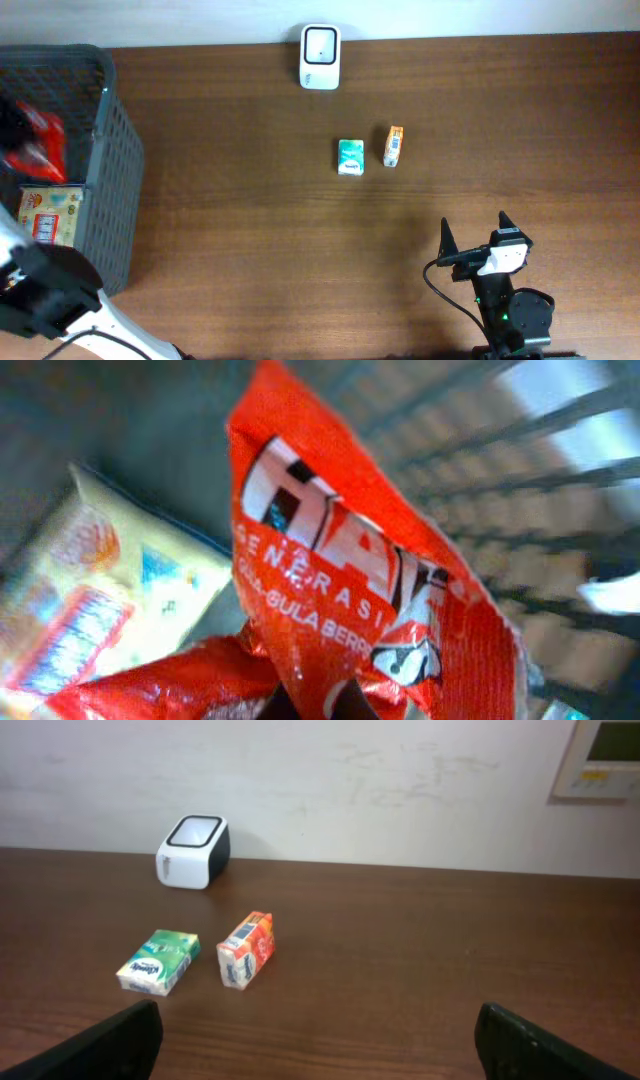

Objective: Scan the item barcode
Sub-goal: 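Pick the red snack bag from the basket with left gripper, place near boxes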

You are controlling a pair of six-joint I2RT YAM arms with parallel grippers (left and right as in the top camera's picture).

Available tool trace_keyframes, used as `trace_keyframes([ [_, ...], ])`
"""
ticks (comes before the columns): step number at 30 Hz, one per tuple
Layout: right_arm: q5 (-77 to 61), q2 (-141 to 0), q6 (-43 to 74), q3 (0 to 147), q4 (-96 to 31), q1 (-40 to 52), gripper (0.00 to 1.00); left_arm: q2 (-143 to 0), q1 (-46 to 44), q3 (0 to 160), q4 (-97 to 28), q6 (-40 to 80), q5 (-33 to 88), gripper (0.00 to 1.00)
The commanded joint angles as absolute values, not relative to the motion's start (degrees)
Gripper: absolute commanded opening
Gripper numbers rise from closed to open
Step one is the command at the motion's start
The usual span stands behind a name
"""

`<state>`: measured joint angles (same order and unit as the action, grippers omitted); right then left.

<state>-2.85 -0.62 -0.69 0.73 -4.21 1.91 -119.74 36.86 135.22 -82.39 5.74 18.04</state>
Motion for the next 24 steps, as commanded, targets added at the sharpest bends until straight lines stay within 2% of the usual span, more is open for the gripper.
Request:
trace_keyframes([
  [1, -3.2, -0.3, -1.1, 0.3, -4.3, 2.2, 0.99, -118.1, 36.8, 154.6, -86.5, 6.6, 23.8, 0.00],
  [4, -3.2, -0.3, -1.1, 0.3, -4.3, 2.2, 0.98, -117.8, 35.0, 166.7, -91.7, 6.6, 32.3, 0.00],
  [5, -3.2, -0.3, -1.1, 0.3, -4.3, 2.2, 0.98, -117.7, 32.5, 169.2, -94.6, 6.5, 39.1, 0.00],
  [7, -3.2, -0.3, -1.1, 0.3, -4.3, 2.2, 0.98, -117.8, 27.8, 169.2, -96.7, 6.5, 41.9, 0.00],
  [9, -3.2, -0.3, -1.1, 0.3, -4.3, 2.2, 0.98, -118.0, 16.7, 167.9, -96.7, 6.3, 39.2, 0.00],
  [11, -3.2, -0.3, -1.1, 0.3, -4.3, 2.2, 0.98, -118.3, 8.2, 165.5, -96.7, 7.1, 29.1, 0.00],
  [13, -3.2, -0.3, -1.1, 0.3, -4.3, 2.2, 0.99, -118.3, -0.5, 159.4, -95.0, 9.1, 24.0, 0.00],
  [16, -3.2, -0.3, -1.1, 0.3, -4.3, 2.2, 0.99, -118.3, -10.6, 144.0, -84.8, 17.2, 11.6, 0.00],
  [21, -3.2, -0.3, -1.1, 0.3, -4.3, 2.2, 0.98, -118.4, -18.0, 110.1, -55.5, 32.8, 11.5, 0.00],
  [24, -3.2, -0.3, -1.1, 0.3, -4.3, 2.2, 0.99, -118.8, -21.1, 96.8, -39.0, 34.7, 11.1, 0.00],
])
